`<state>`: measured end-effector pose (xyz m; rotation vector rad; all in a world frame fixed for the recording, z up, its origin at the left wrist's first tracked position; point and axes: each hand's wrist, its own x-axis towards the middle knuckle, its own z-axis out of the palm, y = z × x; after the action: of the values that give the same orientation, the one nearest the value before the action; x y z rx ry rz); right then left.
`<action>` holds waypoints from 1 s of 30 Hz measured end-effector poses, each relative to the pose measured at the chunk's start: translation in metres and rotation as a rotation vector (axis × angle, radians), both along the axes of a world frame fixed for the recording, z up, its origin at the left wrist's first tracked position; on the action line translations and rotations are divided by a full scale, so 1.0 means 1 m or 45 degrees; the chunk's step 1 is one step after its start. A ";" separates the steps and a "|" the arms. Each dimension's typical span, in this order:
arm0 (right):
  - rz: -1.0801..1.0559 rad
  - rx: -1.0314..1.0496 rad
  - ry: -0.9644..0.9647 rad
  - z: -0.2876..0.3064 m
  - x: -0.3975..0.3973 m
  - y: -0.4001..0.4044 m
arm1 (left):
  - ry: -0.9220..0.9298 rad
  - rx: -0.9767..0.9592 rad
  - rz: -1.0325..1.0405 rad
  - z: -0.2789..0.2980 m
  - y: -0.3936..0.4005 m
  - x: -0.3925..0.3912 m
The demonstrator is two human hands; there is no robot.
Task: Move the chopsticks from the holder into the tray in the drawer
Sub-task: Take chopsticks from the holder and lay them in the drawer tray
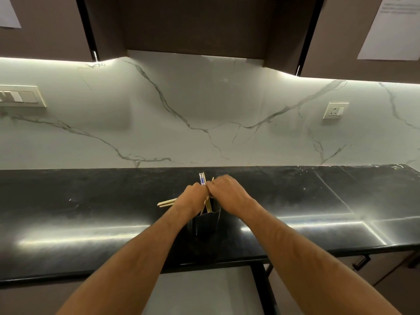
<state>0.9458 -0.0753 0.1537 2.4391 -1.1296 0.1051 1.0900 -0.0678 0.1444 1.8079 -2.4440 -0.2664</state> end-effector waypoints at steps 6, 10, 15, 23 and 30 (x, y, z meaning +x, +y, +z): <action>-0.220 0.240 -0.013 -0.007 0.008 0.014 | -0.135 -0.106 -0.020 -0.005 0.018 0.004; -0.259 0.272 -0.065 -0.014 0.010 0.022 | -0.142 -0.092 -0.053 -0.005 0.030 0.006; -0.291 0.284 -0.072 -0.028 0.004 0.042 | -0.171 -0.121 -0.053 -0.019 0.051 0.029; -0.313 0.407 0.007 -0.079 0.010 0.086 | -0.272 -0.036 -0.095 -0.077 0.087 0.043; -0.264 0.532 0.133 -0.129 0.015 0.130 | -0.308 0.064 -0.126 -0.122 0.127 0.042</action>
<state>0.9608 0.0550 0.0245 2.6182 -1.4672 -0.3528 1.1324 0.0588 0.0224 1.8390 -2.7176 -0.1226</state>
